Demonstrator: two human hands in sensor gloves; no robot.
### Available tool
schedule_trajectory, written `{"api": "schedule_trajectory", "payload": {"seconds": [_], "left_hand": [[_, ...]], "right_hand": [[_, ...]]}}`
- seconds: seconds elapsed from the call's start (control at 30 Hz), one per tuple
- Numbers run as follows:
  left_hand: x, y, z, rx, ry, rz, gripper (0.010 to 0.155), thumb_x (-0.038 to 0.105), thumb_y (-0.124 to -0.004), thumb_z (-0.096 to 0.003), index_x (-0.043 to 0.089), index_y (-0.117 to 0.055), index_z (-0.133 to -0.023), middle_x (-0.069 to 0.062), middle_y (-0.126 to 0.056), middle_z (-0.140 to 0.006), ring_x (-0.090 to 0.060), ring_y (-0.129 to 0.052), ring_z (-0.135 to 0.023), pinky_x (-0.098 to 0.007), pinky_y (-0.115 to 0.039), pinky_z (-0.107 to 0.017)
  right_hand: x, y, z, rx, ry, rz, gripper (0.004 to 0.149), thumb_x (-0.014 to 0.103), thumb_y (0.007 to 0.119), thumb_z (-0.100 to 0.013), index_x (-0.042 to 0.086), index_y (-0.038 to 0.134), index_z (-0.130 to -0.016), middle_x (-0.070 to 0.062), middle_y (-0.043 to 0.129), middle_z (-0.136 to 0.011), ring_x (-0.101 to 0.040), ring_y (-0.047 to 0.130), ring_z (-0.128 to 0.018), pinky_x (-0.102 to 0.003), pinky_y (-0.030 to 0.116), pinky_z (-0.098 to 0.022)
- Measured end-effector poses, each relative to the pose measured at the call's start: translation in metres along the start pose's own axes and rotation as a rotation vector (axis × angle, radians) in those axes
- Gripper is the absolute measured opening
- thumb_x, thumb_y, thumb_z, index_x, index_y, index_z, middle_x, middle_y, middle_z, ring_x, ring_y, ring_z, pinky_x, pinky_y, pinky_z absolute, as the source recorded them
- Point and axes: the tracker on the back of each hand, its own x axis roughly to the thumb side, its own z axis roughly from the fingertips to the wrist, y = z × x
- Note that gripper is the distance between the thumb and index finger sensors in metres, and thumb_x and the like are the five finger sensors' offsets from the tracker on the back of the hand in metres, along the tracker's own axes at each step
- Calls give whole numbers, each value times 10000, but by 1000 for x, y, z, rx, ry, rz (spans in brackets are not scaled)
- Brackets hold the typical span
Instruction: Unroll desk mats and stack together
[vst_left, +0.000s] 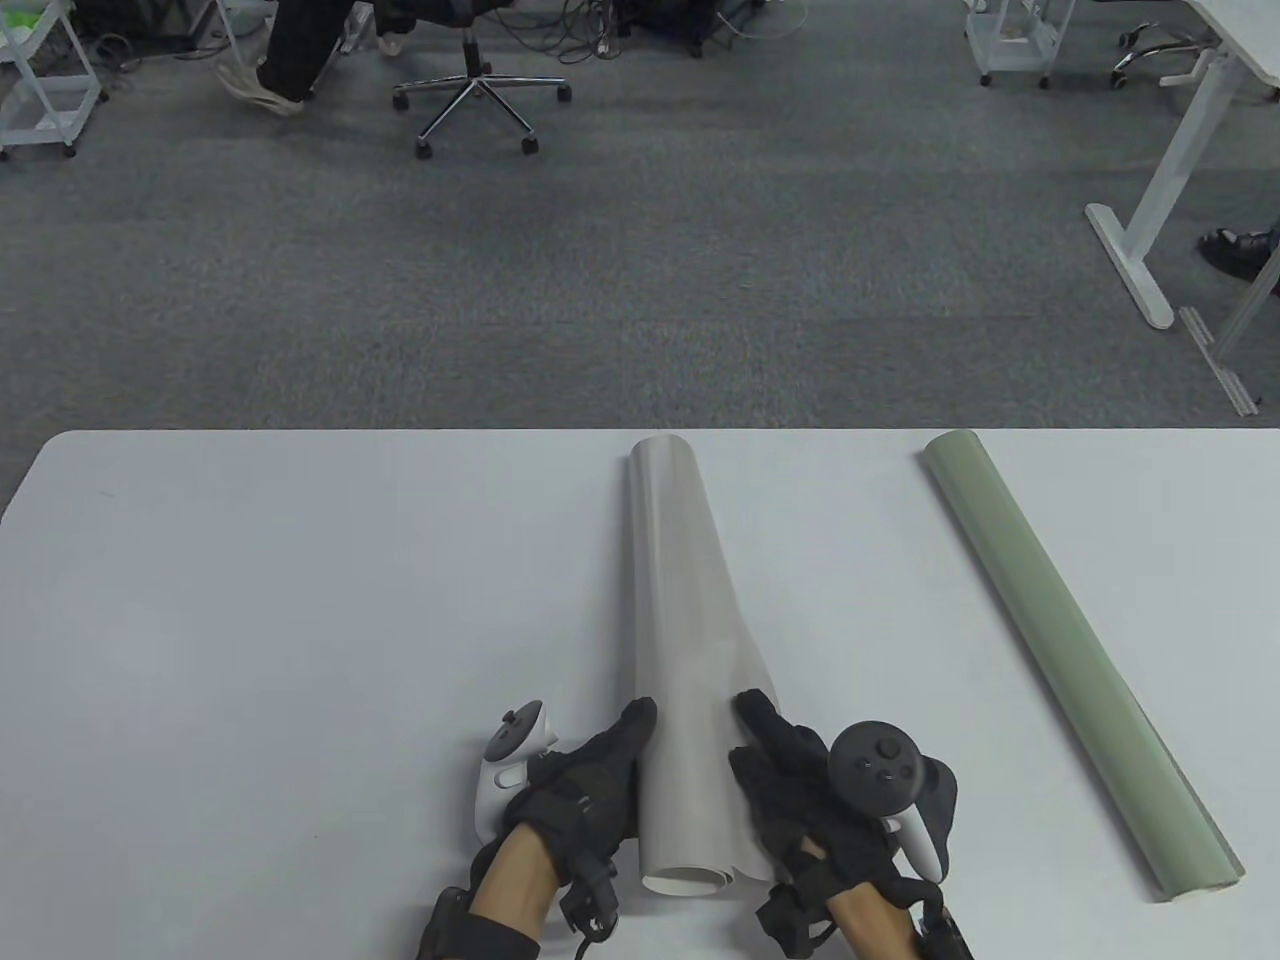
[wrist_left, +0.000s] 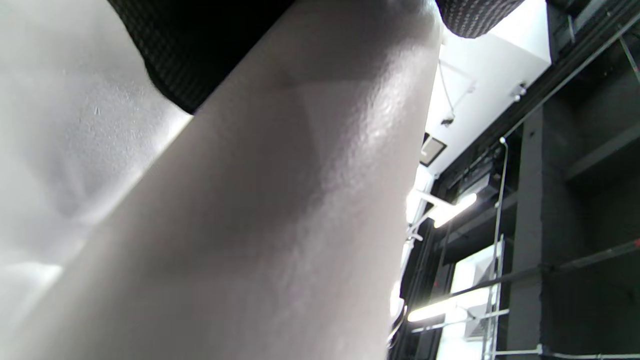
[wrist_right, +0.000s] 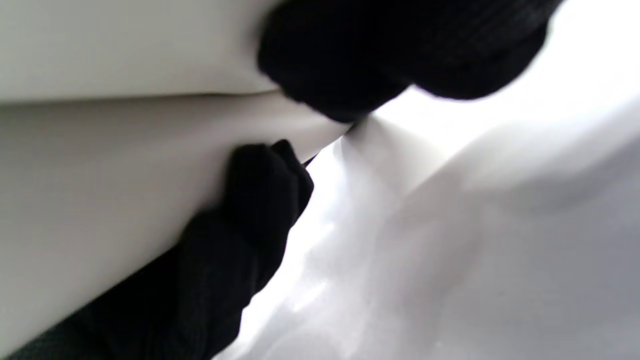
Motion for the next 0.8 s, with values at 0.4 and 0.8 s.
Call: {"api": "schedule_trajectory", "payload": {"seconds": [0.4,0.8], "left_hand": [[-9,-4,-1,16,-25,116,999,627,-514,-591,-145,-155,-1113,-295,-551,-1112,-490,-939,-925,-594,-882,-605],[-9,1,-2,42,-62,153,963,625,-507,-584,-120,-190,-1104,-273,-564,-1101,-446,-990,-879,-529,-941,-579]], "right_hand": [[-1,-2,3,-13,-27,115,529,286,737,-566,167,644,-1073,-200,787,-843,-82,958,-389,-346,883,-324],[-12,-3,-2,17,5,254,525,274,740,-559,161,660,-1065,-202,803,-836,-86,962,-380,-350,885,-319]]}}
